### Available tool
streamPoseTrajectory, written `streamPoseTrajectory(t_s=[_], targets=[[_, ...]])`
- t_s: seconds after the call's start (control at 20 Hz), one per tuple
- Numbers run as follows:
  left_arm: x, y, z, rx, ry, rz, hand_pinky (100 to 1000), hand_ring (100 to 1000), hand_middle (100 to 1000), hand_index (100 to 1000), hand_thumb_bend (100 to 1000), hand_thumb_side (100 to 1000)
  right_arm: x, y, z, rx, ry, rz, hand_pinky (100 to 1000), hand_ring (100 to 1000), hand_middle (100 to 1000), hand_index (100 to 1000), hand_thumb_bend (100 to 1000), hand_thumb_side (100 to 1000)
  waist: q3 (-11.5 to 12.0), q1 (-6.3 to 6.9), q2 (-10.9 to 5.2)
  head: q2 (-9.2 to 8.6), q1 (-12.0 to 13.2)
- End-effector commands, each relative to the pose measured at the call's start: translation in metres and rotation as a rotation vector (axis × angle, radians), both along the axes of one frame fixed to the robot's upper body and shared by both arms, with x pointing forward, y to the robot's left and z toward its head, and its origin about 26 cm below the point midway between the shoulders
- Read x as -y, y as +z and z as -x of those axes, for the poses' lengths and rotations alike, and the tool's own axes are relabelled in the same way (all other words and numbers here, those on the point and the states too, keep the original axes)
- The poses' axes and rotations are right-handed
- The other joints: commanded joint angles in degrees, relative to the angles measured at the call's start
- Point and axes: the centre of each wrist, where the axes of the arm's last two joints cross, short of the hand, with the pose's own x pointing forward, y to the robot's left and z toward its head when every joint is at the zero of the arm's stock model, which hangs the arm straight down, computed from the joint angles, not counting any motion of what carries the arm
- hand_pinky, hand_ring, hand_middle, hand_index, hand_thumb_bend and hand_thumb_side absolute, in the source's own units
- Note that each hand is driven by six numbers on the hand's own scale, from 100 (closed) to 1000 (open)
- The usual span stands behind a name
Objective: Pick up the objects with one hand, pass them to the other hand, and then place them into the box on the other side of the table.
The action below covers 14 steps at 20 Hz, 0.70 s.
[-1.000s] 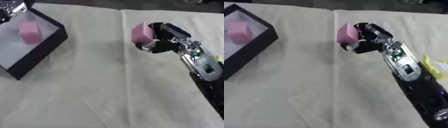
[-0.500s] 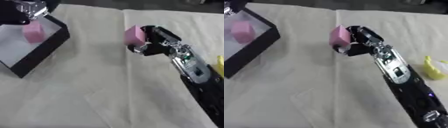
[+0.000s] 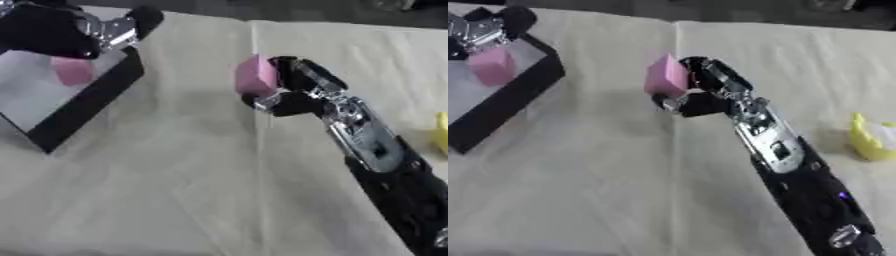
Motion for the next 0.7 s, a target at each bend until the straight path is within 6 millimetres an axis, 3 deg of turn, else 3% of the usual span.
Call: streamPoseTrajectory(t_s=[0.05, 0.7], targets=[[0.007, 0.005, 0.004, 0.013, -0.013, -0.034, 735, 717, 708, 760, 385, 491, -0.005, 0.002, 0.0, 0.028, -0.007, -0.012, 826, 695, 584, 672, 382, 100, 0.11, 0.4, -1.45, 0.12, 0.37], [0.035, 0.003, 0.008, -0.012, -0.042, -0.119, 743, 727, 717, 767, 386, 502, -0.019, -0.022, 0.0, 0.018, -0.016, -0.03, 827, 695, 585, 673, 375, 100, 1.34, 1.13, -0.94, 0.38, 0.04]])
